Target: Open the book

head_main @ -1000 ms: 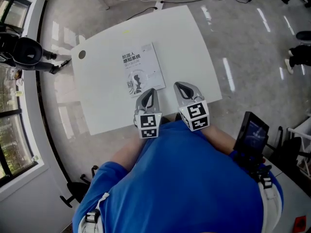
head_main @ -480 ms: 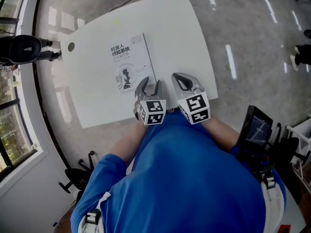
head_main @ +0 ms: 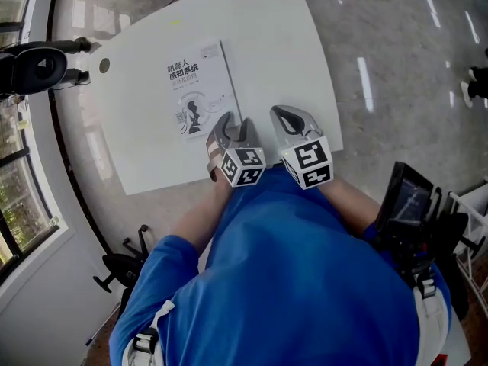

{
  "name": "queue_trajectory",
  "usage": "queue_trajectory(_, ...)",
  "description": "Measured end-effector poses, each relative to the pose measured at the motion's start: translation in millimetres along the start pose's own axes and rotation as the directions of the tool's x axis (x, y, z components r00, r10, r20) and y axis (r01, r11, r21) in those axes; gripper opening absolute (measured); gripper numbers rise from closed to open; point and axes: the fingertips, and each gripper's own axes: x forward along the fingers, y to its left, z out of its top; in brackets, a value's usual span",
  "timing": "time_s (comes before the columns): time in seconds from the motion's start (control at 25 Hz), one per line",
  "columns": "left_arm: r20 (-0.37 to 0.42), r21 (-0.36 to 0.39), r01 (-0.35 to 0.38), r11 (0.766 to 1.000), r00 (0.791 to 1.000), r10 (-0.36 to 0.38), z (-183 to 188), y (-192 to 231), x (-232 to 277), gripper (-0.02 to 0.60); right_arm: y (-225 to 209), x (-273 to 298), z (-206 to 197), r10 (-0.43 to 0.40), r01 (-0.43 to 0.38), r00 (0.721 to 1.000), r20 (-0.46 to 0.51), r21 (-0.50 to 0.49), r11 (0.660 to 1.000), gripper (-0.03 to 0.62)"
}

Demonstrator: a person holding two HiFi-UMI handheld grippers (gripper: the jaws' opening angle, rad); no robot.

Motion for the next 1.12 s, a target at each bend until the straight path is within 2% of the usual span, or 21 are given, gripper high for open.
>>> queue_trajectory(0.36,0.005,-0.014,0.026,1.0,1.0,-0.026,-3.1,-1.5,-0.4,0.192,3.8,5.4,-2.0,0.011,-0.011,1.0,-0.009,0.001,1.0,0.003)
queue_trajectory(0.68,0.059,-0.086,0.091,0.992,0.995,-0.086,2.0,3.3,-9.0,0.172,6.9,7.3,-1.3,0.014,-0.014,1.0,-0.005,0.005,1.0,0.003)
queue_trajectory(1.04,0.097,-0.105,0.132,0.986,0.988,-0.122,7.4,-0.5,-14.5,0.075,8.7,9.0,1.4,0.016,-0.016,1.0,0.004,0.007,1.0,0.003)
queue_trajectory(1.12,0.104,-0.107,0.134,0.985,0.987,-0.123,8.5,-0.6,-14.9,0.036,8.3,8.9,0.6,0.016,-0.016,1.0,0.002,0.008,1.0,0.003)
